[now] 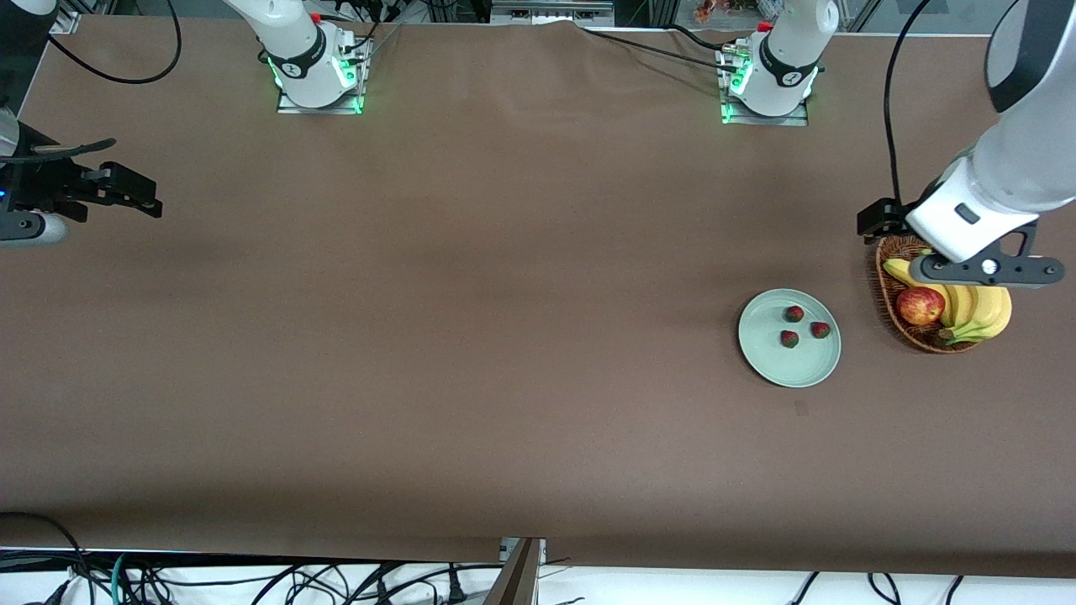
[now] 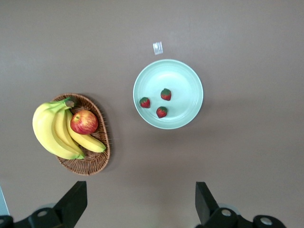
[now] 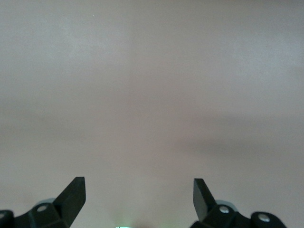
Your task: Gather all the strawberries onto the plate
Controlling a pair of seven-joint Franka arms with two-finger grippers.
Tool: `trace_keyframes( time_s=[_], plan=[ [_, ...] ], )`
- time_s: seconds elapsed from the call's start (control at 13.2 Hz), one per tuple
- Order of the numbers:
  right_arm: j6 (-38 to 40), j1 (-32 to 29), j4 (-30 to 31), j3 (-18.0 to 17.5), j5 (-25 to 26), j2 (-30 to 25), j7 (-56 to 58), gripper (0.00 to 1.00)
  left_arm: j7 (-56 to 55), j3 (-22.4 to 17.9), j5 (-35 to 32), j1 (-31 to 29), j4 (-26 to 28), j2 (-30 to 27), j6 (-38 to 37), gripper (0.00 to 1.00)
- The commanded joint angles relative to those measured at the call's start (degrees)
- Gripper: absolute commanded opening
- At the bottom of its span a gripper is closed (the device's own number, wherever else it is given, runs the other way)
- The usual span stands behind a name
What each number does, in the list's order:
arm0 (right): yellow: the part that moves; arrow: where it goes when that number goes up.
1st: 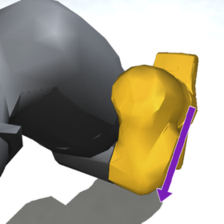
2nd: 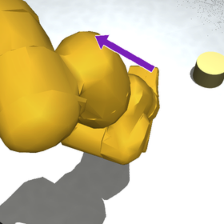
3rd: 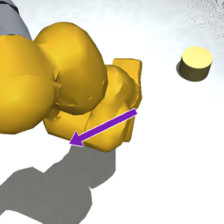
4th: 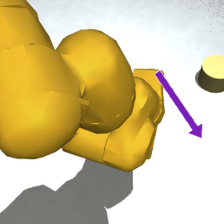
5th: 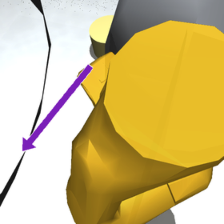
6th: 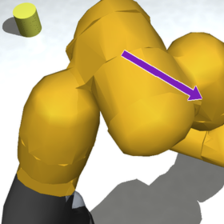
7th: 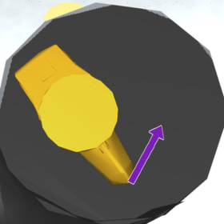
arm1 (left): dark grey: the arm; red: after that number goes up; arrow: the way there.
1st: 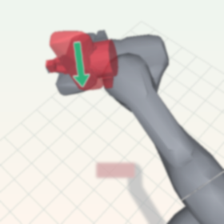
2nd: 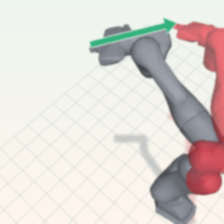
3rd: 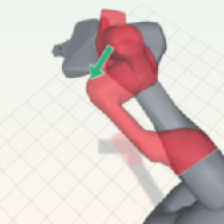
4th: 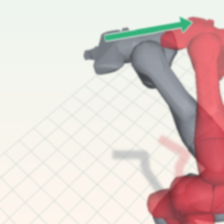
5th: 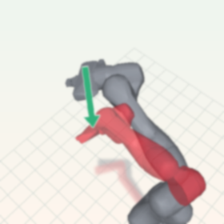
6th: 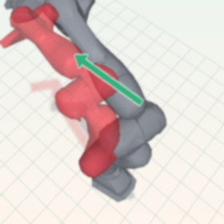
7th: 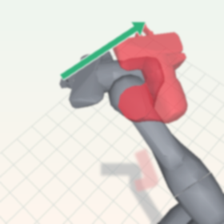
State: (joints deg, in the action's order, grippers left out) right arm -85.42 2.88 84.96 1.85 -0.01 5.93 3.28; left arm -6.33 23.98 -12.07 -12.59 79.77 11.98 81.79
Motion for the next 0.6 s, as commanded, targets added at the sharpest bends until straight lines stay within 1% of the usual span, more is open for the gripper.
trace_keyframes(
  time_s=[0.0,0.08,0.15,0.23,0.3,0.53],
  plan=[
    [-0.27,-0.6,-0.06,-0.7,0.8,-0.13,-0.21,1.0,3.58,-1.64,3.01,-0.07,0.21,-1.87,-1.02,1.0],
    [-0.27,-0.6,-0.06,-0.7,0.8,-0.21,-0.21,1.0,5.86,-6.53,5.02,2.81,2.39,-4.05,0.11,1.0],
    [-0.27,-0.6,-0.06,-0.7,0.8,-0.13,-0.21,1.0,7.37,-11.98,6.78,7.01,5.63,-6.42,3.34,1.0],
    [-0.27,-0.69,-0.06,-0.7,0.8,-0.13,-0.21,1.0,7.73,-16.12,8.28,9.41,9.4,-8.88,7.03,1.0],
    [-0.27,-0.69,-0.06,-0.7,0.8,-0.21,-0.21,1.0,7.65,-17.73,8.55,10.47,11.44,-10.47,9.85,1.0],
    [-0.27,-0.69,-0.06,-0.7,0.8,-0.21,-0.21,1.0,6.86,-17.92,8.03,11.62,13.47,-13.55,10.76,1.0]
  ],
)
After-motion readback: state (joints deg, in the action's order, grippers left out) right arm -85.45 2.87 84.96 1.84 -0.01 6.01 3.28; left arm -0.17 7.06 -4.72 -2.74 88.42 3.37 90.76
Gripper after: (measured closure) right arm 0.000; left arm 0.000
